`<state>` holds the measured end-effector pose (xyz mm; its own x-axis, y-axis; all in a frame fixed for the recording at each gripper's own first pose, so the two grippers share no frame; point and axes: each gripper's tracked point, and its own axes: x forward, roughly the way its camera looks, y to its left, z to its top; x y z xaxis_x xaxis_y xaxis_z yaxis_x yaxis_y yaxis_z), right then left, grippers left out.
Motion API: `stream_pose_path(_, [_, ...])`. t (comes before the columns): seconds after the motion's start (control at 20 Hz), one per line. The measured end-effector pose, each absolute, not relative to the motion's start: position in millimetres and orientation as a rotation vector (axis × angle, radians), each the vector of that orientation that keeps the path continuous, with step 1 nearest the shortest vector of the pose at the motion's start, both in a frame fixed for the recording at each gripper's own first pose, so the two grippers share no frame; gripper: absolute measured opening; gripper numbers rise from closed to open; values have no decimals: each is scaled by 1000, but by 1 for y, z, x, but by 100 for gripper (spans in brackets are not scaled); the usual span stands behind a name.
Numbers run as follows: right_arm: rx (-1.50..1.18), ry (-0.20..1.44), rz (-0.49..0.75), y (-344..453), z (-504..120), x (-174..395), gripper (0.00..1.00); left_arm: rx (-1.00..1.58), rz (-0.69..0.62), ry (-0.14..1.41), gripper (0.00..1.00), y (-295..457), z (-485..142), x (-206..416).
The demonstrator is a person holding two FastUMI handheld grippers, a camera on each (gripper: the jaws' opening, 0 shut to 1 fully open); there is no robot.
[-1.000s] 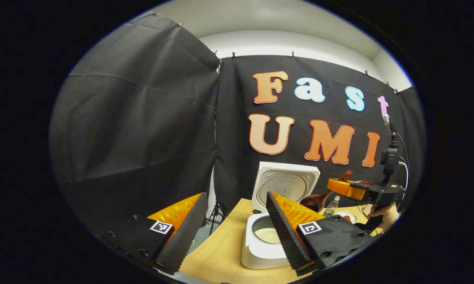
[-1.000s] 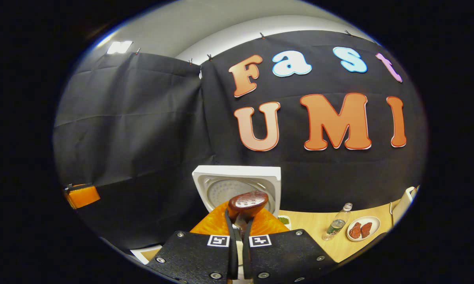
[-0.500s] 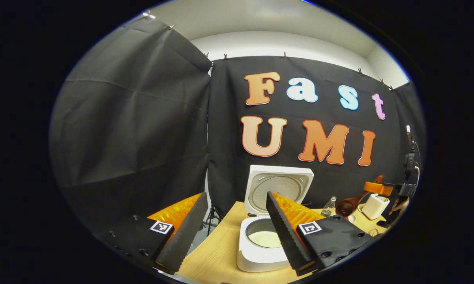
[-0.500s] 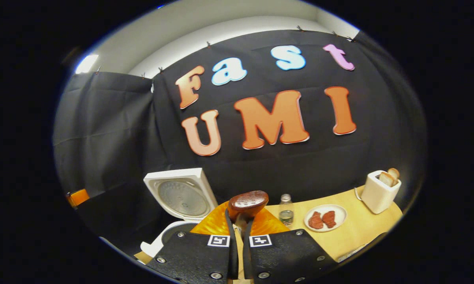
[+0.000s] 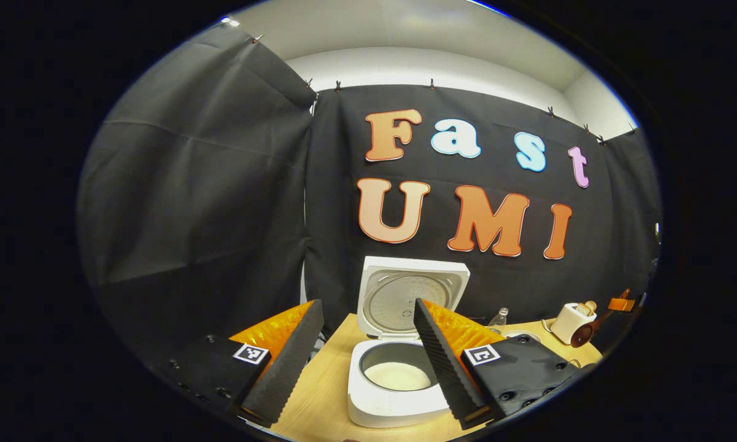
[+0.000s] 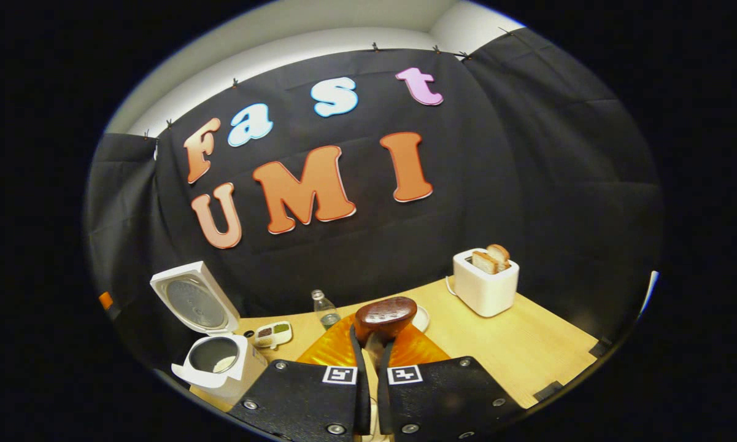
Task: Close the left gripper, press the button to open the rice cooker; take a wooden spoon from the chopstick holder with the right hand, scoop a spoonful of rice and pour it into the rice cooker, then put the wooden spoon back into the chopstick holder.
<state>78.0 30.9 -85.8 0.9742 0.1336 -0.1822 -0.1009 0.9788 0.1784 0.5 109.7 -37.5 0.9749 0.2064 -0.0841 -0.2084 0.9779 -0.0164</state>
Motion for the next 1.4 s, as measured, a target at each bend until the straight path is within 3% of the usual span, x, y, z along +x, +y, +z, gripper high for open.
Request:
stream_pose_path(0.55, [228, 387, -24, -41, -189, 74, 4, 32, 233, 80, 100, 104, -36, 5])
stream_pose_path(1.15, [338, 556, -4, -50, -257, 84, 4, 17, 249, 99, 100, 102, -35, -8])
stream_pose_path(1.4, [407, 564, -24, -63, -259, 83, 19, 29, 226, 80, 100, 89, -26, -4])
